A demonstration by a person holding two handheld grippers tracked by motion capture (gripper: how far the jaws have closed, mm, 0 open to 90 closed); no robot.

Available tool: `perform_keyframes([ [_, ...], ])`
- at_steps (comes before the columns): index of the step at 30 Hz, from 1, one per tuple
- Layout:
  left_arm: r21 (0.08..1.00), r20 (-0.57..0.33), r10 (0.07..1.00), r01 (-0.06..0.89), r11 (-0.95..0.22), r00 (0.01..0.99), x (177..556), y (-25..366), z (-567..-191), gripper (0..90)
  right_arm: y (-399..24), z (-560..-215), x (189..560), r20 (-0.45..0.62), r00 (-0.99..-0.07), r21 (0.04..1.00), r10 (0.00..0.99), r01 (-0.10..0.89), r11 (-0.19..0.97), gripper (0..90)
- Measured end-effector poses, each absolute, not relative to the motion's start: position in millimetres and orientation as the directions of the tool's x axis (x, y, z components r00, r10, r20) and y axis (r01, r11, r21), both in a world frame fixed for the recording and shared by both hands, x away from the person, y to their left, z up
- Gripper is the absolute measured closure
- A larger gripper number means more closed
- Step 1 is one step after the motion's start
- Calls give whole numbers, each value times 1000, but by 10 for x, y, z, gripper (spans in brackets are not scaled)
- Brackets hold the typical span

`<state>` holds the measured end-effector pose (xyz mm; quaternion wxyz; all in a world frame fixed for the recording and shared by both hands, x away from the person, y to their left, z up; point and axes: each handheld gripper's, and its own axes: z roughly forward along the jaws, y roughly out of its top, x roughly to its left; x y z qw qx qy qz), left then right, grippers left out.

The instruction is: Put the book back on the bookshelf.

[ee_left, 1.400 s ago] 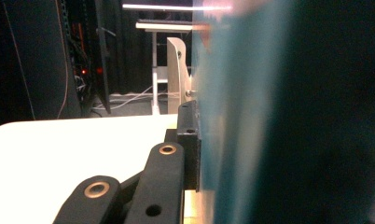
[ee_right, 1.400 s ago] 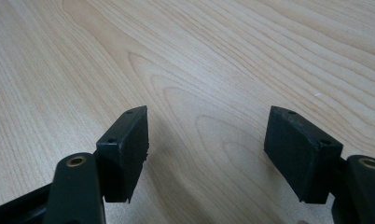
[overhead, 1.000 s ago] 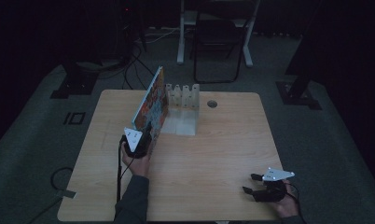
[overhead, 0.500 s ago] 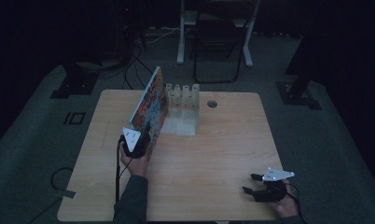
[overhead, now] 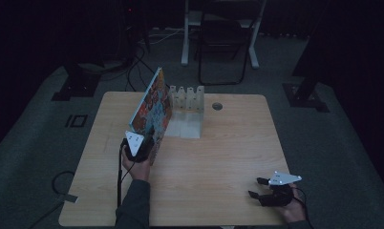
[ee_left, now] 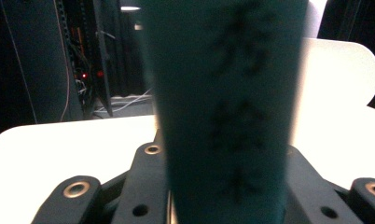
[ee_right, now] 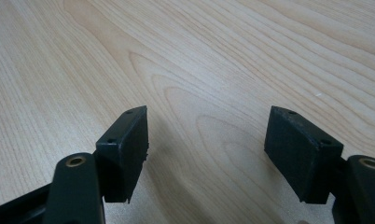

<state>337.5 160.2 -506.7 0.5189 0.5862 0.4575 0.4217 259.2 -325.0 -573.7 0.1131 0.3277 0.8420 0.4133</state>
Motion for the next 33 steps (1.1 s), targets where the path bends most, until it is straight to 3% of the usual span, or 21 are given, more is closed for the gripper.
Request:
perform_keyframes([
  [12, 995, 23, 971, 87, -45, 238, 3365, 1623, -5062, 582, -3251, -5737, 2593, 82, -760, 770, 645, 459, 443, 298],
  [33, 992, -13, 957, 121, -23, 289, 3334, 1663, -5061, 452, -3249, -5737, 2592, 79, -761, 771, 644, 456, 445, 297],
])
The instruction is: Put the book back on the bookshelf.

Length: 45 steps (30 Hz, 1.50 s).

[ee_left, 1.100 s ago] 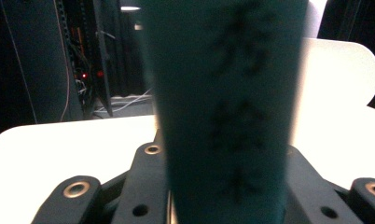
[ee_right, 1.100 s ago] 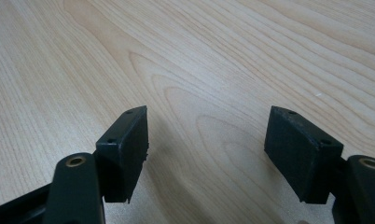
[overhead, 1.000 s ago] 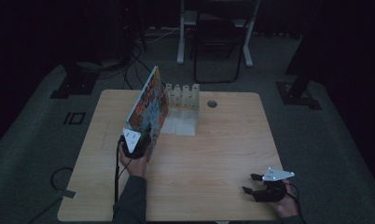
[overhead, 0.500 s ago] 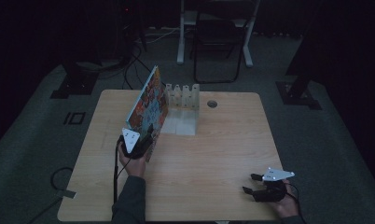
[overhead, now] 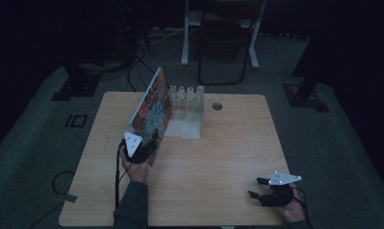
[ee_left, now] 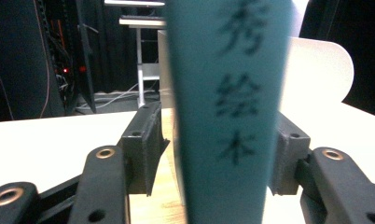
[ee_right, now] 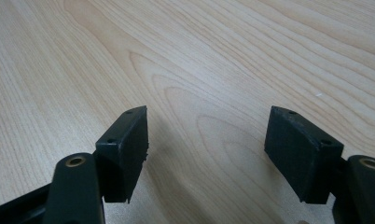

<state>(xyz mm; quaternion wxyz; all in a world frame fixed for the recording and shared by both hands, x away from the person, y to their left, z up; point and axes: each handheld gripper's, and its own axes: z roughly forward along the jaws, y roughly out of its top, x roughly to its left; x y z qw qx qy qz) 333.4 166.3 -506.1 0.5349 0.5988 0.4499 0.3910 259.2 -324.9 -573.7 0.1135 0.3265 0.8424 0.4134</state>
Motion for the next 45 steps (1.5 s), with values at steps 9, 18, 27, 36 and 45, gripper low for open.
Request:
perform_keyframes([
  [9, 991, -18, 953, 129, -22, 301, 3296, 1674, -5061, 435, -3248, -5737, 2591, 80, -761, 770, 644, 457, 445, 297],
  [18, 992, -17, 950, 126, -24, 310, 3249, 1685, -5029, 435, -3246, -5737, 2589, 80, -762, 769, 643, 457, 446, 297],
  [27, 992, -24, 945, 125, -18, 327, 3167, 1718, -4971, 435, -3245, -5736, 2588, 79, -762, 769, 643, 456, 447, 297],
  [36, 989, -48, 937, 150, -5, 346, 3077, 1745, -4948, 434, -3245, -5737, 2588, 78, -762, 769, 642, 456, 448, 297],
  [45, 987, -62, 925, 162, 0, 375, 2946, 1798, -4956, 428, -3247, -5737, 2590, 81, -763, 769, 642, 457, 446, 297],
])
